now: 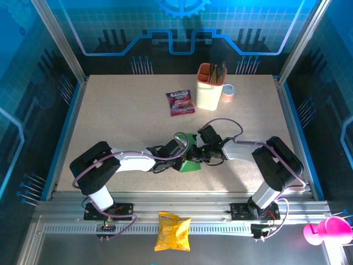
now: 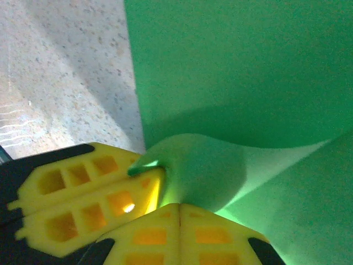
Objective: Fold a paper plane with a square sheet of paper (pick it up from the middle)
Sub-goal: Fold the triangle a second time at the center of the table.
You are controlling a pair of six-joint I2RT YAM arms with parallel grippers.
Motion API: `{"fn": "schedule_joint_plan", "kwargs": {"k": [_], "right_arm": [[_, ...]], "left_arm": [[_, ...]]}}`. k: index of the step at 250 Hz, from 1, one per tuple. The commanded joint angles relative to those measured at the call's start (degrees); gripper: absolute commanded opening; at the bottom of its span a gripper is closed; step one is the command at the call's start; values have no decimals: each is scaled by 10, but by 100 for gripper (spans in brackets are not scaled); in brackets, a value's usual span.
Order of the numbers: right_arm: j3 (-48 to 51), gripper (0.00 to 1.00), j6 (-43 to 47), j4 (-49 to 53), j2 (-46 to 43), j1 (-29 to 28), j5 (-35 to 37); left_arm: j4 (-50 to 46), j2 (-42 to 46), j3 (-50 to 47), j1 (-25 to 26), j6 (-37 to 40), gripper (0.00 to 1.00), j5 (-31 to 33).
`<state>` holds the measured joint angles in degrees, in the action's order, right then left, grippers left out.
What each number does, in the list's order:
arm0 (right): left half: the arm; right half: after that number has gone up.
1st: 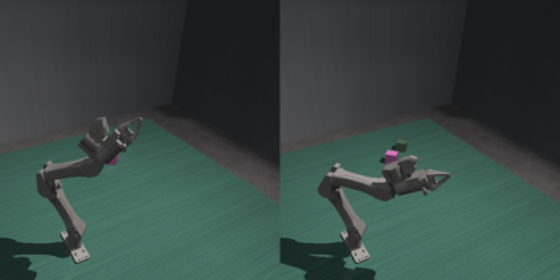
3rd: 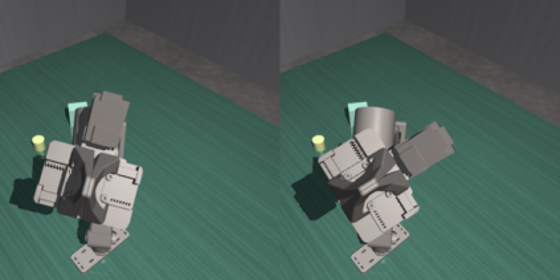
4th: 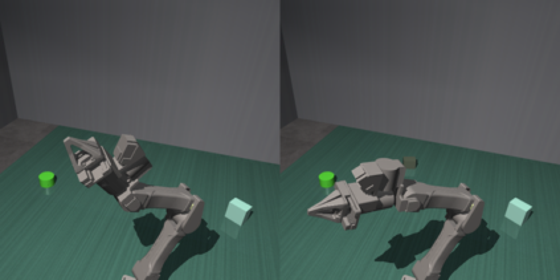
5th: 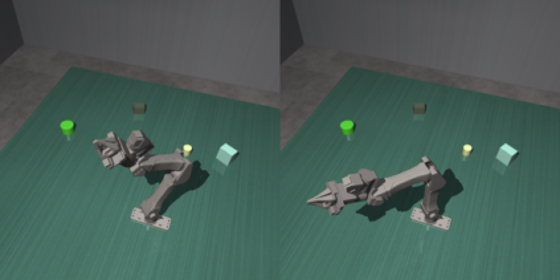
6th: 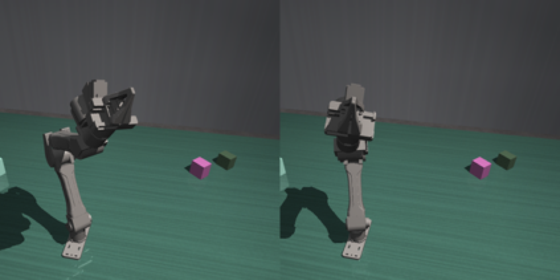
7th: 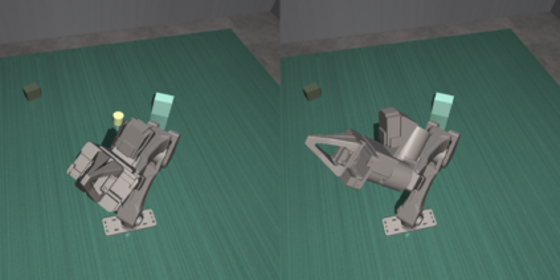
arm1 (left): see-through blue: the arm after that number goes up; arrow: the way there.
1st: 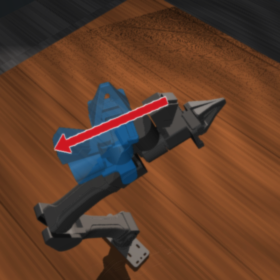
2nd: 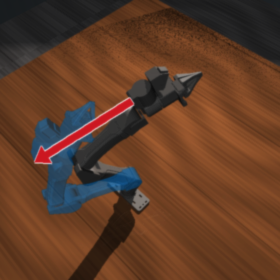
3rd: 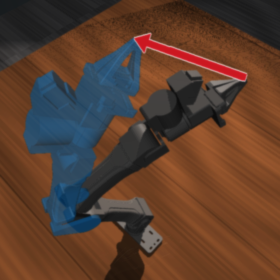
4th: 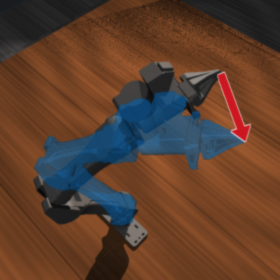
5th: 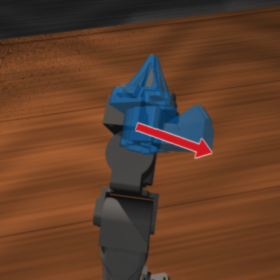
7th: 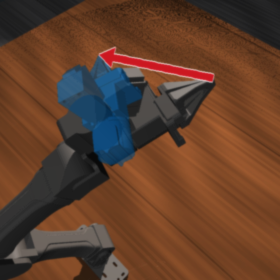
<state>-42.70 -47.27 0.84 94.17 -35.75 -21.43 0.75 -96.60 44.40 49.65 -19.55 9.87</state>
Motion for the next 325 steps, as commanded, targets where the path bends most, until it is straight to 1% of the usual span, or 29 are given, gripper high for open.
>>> {"fn": "schedule_joint_plan", "kwargs": {"k": [1,70,135,158,186,212,219,227,248,300,325], "right_arm": [[0,0,-17,-32,1,-9,11],[2,0,-17,-26,27,-1,28],[21,0,-19,-52,65,1,25],[31,0,-25,-59,65,1,24],[41,0,-29,-60,64,0,25],[46,0,-30,-61,63,-2,28],[47,0,-30,-61,63,-3,28],[48,0,-32,-62,62,-4,29],[50,0,-35,-66,62,-6,30],[50,0,-42,-70,65,-11,33],[49,0,-44,-70,67,-12,33]], "left_arm": [[-33,-23,-23,-4,1,0,7],[-30,-22,-26,-5,1,0,6],[-36,-15,-23,-4,0,0,7],[-47,6,-20,-10,-8,0,7],[-59,57,-20,-29,-31,0,-8],[-61,111,-26,-41,-48,20,-22],[-62,122,-26,-42,-51,23,-26],[-62,131,-27,-42,-53,24,-33],[-59,146,-32,-41,-61,23,-58],[0,155,-71,-39,-73,9,-131],[23,151,-82,-27,-69,6,-150]]}}
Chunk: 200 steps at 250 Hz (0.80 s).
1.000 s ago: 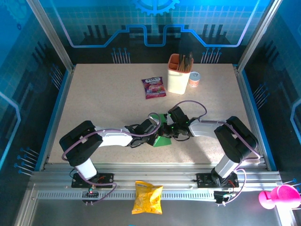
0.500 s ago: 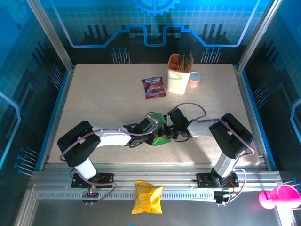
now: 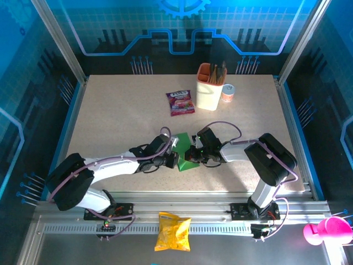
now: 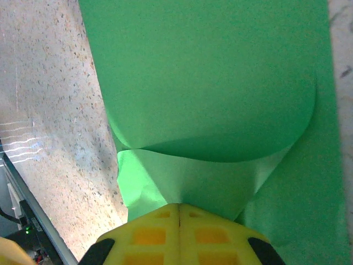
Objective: Fold a paper plane with a square sheet of paper (pick it up from the middle)
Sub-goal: Fold the triangle a second time at the center of the table.
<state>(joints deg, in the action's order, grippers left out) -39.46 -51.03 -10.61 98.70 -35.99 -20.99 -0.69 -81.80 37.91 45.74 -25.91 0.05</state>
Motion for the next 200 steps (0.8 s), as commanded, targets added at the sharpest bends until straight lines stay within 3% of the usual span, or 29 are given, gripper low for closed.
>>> {"fn": "schedule_joint_plan", "kwargs": {"k": [1,64,200], "right_arm": [[16,0,-7,44,22,-9,29],[14,0,-14,39,27,-14,28],[22,0,-23,42,20,-22,35]], "left_arm": [[38,3,-17,12,-6,6,-53],[57,-29,-9,38,7,4,-62],[63,-102,7,38,24,0,-25]]}}
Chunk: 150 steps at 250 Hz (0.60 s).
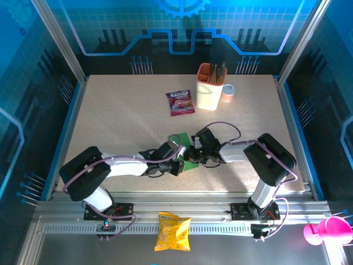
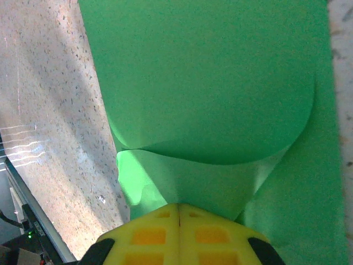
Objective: Fold a paper plane with a square sheet of paper (pick it up from the middle)
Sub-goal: Fold the triangle a second time at the center of the table.
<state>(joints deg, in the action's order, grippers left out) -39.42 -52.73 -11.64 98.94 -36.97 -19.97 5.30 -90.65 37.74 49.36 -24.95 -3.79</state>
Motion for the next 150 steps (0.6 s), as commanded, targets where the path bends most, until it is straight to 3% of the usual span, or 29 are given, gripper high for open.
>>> {"fn": "schedule_joint_plan", "kwargs": {"k": [1,63,150], "right_arm": [[21,0,-6,52,17,-12,25],[11,0,0,56,20,-4,18],[-29,0,26,71,17,56,-12]], "left_arm": [[3,-13,8,1,15,0,14],[-8,-20,-22,2,-3,0,27],[-32,-40,-26,1,-5,0,36]]}}
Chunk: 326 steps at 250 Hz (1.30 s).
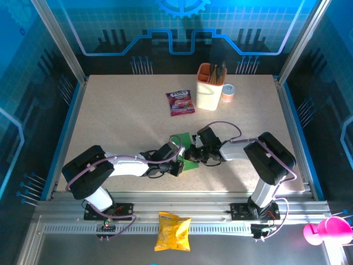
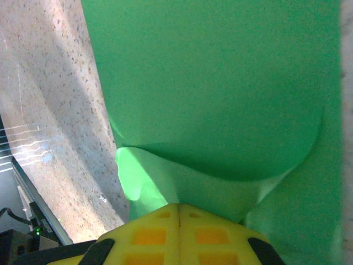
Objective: Fold a paper plane with a square sheet of paper (pick it up from the middle)
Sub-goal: Fold the triangle a second time at the center of the table.
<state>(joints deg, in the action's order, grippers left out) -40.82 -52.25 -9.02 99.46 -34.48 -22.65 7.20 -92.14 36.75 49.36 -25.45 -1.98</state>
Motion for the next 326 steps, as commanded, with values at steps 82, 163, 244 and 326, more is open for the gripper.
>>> {"fn": "schedule_joint_plan", "kwargs": {"k": [82,163,244,326], "right_arm": [[-36,2,44,58,36,92,1],[-20,1,65,85,-28,168,-2],[-21,0,40,114,-104,16,43],[-34,0,-13,30,25,-23,59]], "left_arm": [[-56,-33,-13,1,5,0,16],[-58,-34,-11,2,8,0,14],[-60,-44,-4,2,14,0,7],[-71,-43,6,1,21,0,2]]}}
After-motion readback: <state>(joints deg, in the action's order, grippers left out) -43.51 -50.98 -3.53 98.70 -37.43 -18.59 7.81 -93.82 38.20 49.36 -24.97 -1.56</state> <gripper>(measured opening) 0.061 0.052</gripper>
